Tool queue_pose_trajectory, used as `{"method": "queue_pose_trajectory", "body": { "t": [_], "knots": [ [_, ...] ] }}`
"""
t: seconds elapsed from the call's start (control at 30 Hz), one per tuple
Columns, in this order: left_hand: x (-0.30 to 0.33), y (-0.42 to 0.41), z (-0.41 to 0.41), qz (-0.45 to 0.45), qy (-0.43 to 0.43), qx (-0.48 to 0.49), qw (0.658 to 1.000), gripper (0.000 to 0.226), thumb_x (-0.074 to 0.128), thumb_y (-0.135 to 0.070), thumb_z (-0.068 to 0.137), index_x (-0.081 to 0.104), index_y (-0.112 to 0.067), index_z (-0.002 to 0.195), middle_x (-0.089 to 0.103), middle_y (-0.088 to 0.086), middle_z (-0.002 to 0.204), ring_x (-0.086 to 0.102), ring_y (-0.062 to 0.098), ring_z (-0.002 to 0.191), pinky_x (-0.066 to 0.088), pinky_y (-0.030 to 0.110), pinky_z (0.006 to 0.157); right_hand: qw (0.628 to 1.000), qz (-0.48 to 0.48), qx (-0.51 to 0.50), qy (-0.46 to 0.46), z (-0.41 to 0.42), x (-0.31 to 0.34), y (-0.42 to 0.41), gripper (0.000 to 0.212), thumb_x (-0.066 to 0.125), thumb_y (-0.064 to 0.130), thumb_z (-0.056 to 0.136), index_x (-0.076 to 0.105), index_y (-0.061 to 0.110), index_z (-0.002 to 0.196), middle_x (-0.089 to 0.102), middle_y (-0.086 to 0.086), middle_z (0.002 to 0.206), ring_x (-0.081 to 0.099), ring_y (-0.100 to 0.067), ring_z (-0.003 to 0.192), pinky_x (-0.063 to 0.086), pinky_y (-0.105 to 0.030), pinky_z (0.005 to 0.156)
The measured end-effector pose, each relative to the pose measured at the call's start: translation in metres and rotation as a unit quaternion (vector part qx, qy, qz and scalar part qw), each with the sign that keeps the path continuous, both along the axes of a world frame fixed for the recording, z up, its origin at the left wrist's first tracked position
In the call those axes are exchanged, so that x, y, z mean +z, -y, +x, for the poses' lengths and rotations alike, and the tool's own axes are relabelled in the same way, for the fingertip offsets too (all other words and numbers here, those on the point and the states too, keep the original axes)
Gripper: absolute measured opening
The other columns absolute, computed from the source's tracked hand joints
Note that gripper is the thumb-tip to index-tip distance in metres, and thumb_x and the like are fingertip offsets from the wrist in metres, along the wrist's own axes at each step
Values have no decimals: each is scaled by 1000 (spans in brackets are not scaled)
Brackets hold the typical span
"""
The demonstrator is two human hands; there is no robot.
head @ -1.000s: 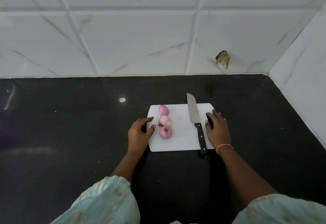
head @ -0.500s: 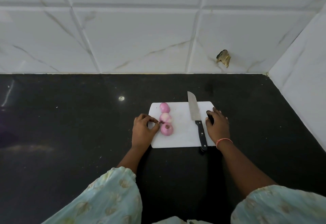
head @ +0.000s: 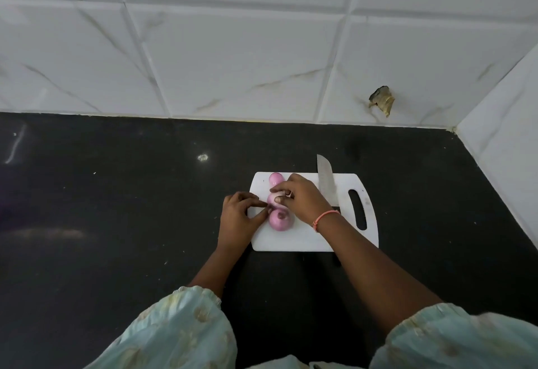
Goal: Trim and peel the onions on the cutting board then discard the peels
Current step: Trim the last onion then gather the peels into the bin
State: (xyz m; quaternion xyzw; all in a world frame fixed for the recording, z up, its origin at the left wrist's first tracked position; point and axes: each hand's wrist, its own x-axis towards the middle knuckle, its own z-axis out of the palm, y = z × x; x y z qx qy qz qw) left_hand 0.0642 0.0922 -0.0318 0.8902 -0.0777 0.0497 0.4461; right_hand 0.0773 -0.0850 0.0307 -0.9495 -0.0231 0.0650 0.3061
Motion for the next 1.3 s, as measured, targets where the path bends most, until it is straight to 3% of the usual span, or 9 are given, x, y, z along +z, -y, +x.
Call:
{"method": "queue_pose_trajectory", "body": {
  "t": [0.17, 0.27, 0.4, 0.67, 0.8, 0.93, 1.07, 1.17, 1.3],
  "knots": [
    [3, 4, 0, -5, -6, 9, 1000, 10, 84, -29, 78, 78, -29, 85, 60, -21, 98, 45, 4, 108, 31, 5, 85, 1000, -2, -16, -9, 10, -1, -2, 26, 68, 16, 91, 71, 16, 116, 59, -3, 108, 61, -21, 102, 47, -20, 88],
    [2, 3, -1, -3, -2, -7, 1000, 9, 82, -28, 80, 75, -31, 84, 56, -23, 99, 44, 2, 106, 32, 7, 86, 1000, -17, -17, -16, 13, -3, -5, 26, 70, 15, 89, 71, 16, 115, 61, -8, 115, 62, -24, 102, 53, -29, 94],
    [3, 1, -2, -12, -7, -18, 1000, 11, 81, -23, 81, 73, -31, 84, 54, -20, 103, 44, 0, 105, 34, 7, 86, 999, -35, -20, -14, 12, -3, -8, 25, 71, 14, 87, 70, 15, 113, 60, -8, 106, 64, -23, 92, 57, -36, 88],
    [28, -17, 2, -227, -124, 146, 955, 1, 78, -22, 86, 76, -21, 87, 65, -6, 102, 67, 9, 91, 58, 33, 83, 998, 18, -58, -25, 8, -4, -6, 27, 67, 22, 92, 70, 15, 118, 60, -2, 105, 63, -17, 95, 53, -24, 88],
    [48, -11, -6, -272, -152, 117, 943, 5, 75, -22, 88, 79, -23, 92, 68, -6, 103, 69, 10, 94, 57, 27, 82, 997, 38, -60, 27, -8, 4, -6, 31, 64, 20, 93, 65, 15, 124, 59, -3, 114, 59, -18, 103, 46, -21, 91],
    [70, 5, -23, -313, -180, 79, 929, 7, 71, -18, 92, 77, -19, 96, 70, -1, 105, 69, 2, 88, 52, 13, 67, 974, 169, -108, 106, -36, 22, -11, 27, 64, 16, 94, 67, 17, 121, 68, 1, 115, 60, -9, 102, 51, -18, 92],
    [88, 23, -43, -322, -206, 16, 924, 16, 67, -24, 96, 77, -18, 106, 76, 1, 106, 70, 11, 99, 51, 25, 78, 946, 290, -109, 99, -70, 40, -5, 29, 70, 15, 89, 70, 16, 117, 73, 2, 109, 66, -10, 104, 53, -28, 96],
    [100, 40, -63, -336, -231, -11, 913, 18, 68, -28, 95, 78, -19, 107, 77, 0, 103, 68, 17, 99, 54, 31, 83, 929, 311, -143, 142, -100, 46, 9, 22, 73, 12, 87, 73, 14, 109, 74, 4, 101, 68, -7, 97, 56, -28, 91],
    [112, 74, -94, -351, -307, -69, 882, 16, 68, -28, 93, 78, -20, 103, 77, -6, 101, 66, 14, 100, 49, 27, 82, 908, 303, -186, 221, -150, 50, 39, 18, 73, 5, 85, 75, 7, 103, 74, 0, 97, 69, -6, 94, 55, -22, 86]
  ]
}}
